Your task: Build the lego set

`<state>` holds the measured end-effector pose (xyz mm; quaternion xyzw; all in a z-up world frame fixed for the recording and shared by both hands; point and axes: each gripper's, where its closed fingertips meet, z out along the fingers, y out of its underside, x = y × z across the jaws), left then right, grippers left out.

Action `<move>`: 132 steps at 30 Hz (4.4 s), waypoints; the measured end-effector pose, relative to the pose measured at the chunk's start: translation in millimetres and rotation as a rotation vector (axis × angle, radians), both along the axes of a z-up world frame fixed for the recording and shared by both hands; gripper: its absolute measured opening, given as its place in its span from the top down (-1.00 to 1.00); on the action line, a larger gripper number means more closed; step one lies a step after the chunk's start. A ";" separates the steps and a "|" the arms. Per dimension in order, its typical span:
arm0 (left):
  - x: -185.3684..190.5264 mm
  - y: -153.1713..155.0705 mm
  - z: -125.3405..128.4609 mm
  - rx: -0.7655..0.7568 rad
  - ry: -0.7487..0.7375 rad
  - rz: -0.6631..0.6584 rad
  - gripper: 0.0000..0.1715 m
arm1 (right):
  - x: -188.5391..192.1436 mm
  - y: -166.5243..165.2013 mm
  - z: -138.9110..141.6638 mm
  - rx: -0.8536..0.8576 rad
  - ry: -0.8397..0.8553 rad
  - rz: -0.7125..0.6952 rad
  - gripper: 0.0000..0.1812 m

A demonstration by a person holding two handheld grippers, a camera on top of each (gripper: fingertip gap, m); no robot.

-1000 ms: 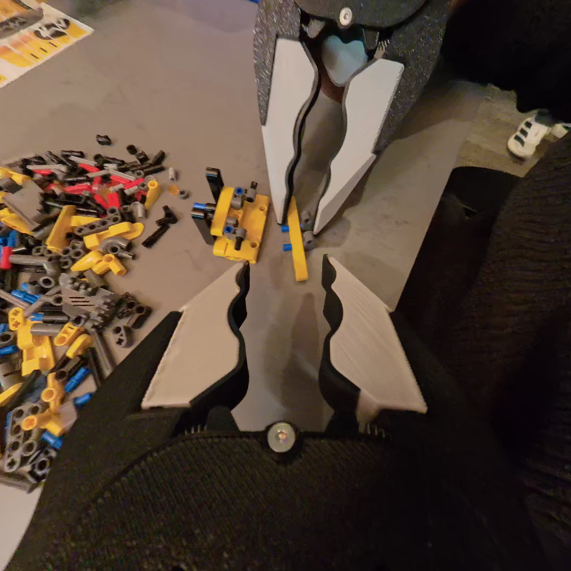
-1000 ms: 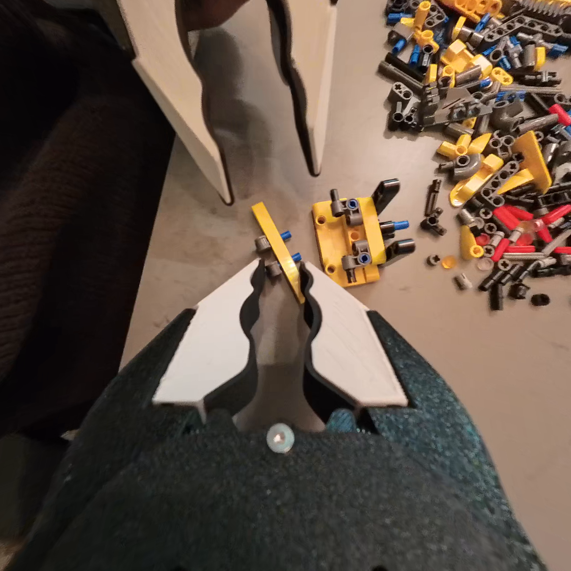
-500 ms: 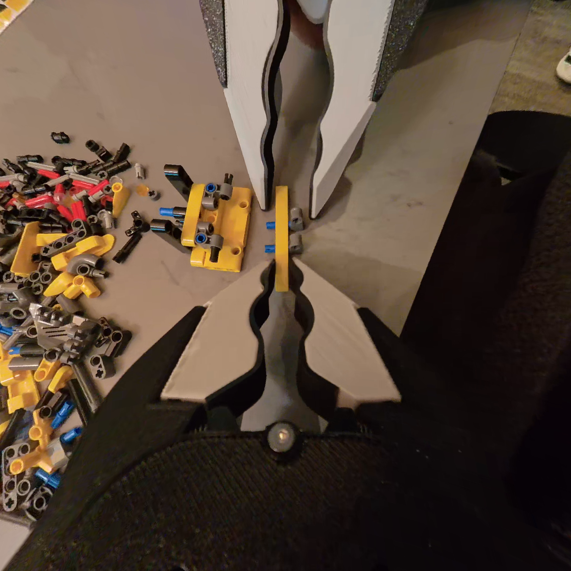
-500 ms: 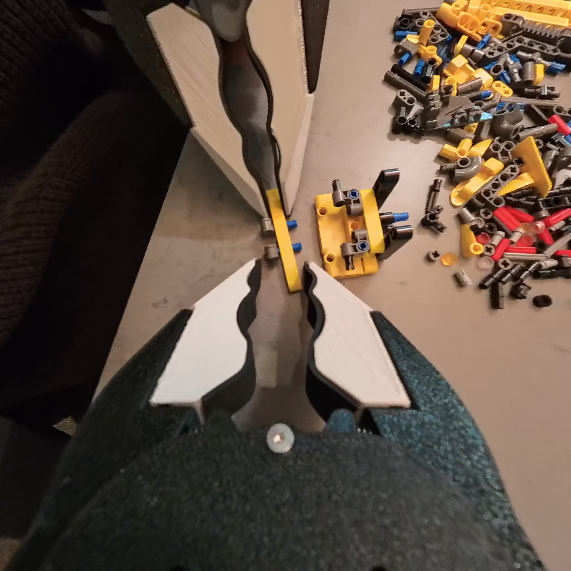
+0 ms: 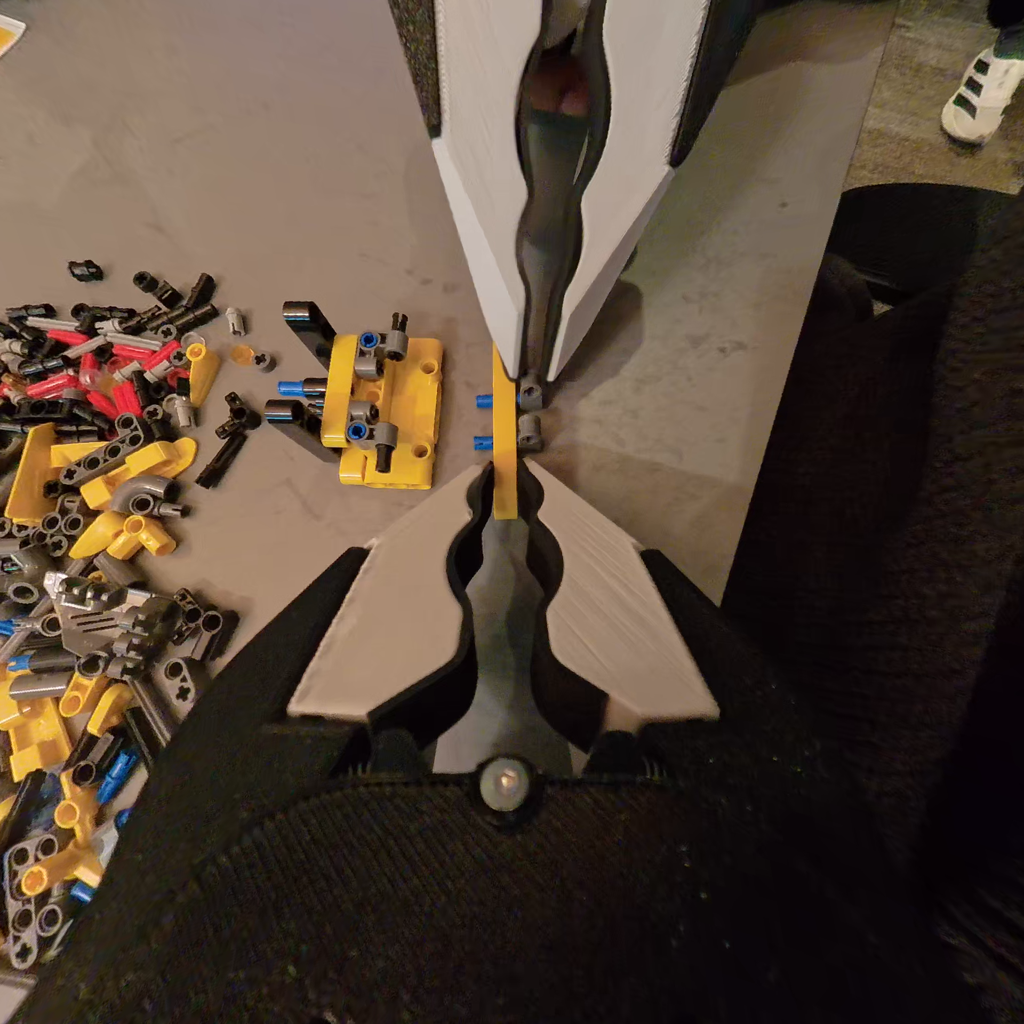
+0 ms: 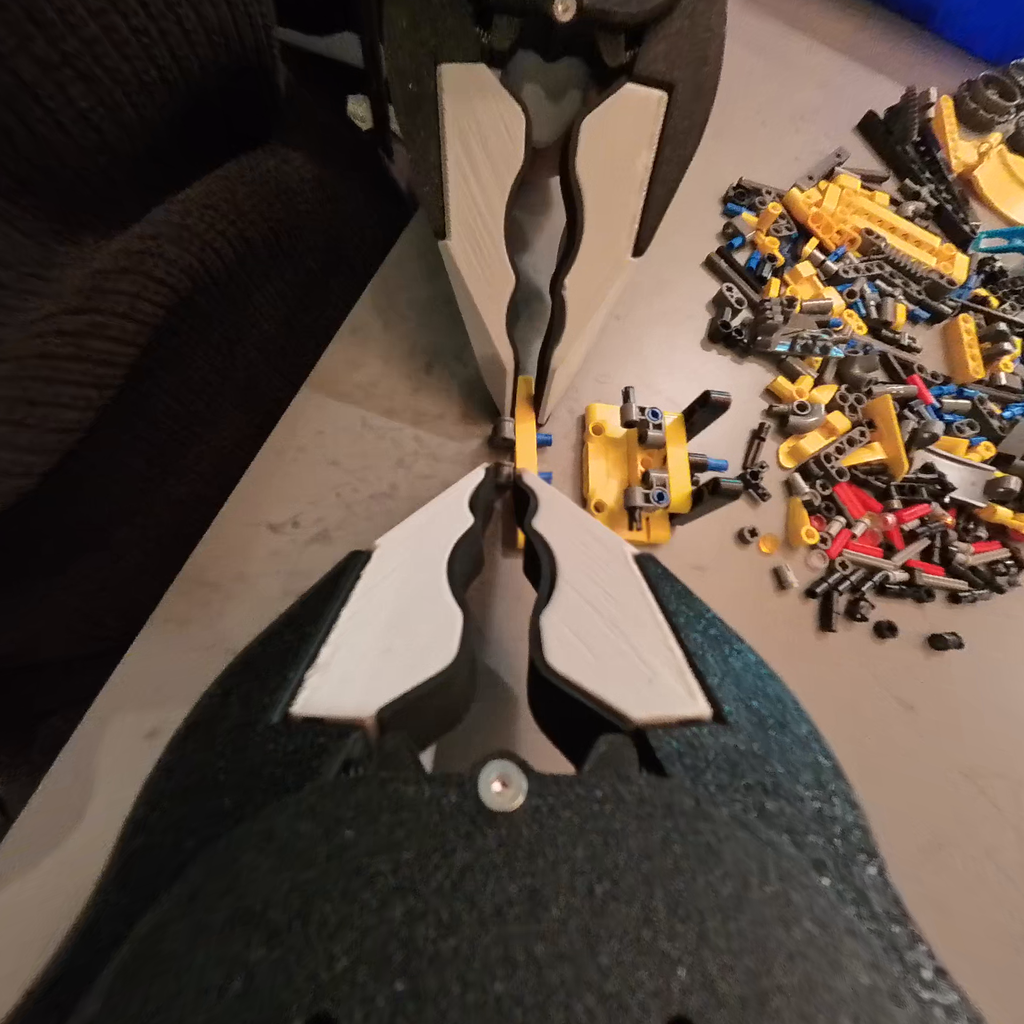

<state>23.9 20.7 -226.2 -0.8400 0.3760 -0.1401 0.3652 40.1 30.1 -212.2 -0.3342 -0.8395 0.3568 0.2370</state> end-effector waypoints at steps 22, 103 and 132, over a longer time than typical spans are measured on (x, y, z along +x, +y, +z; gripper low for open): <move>-0.3 -0.6 -0.7 0.028 0.043 -0.068 0.93 | -5.1 -2.9 1.6 -0.025 -0.007 0.019 0.96; -0.2 -0.7 -0.2 0.028 0.024 -0.079 0.84 | -2.9 3.6 -9.6 -0.220 -0.249 -0.138 0.80; 3.3 15.2 13.1 0.083 -0.038 0.093 0.74 | -4.7 6.0 -9.8 -0.180 -0.233 -0.167 0.80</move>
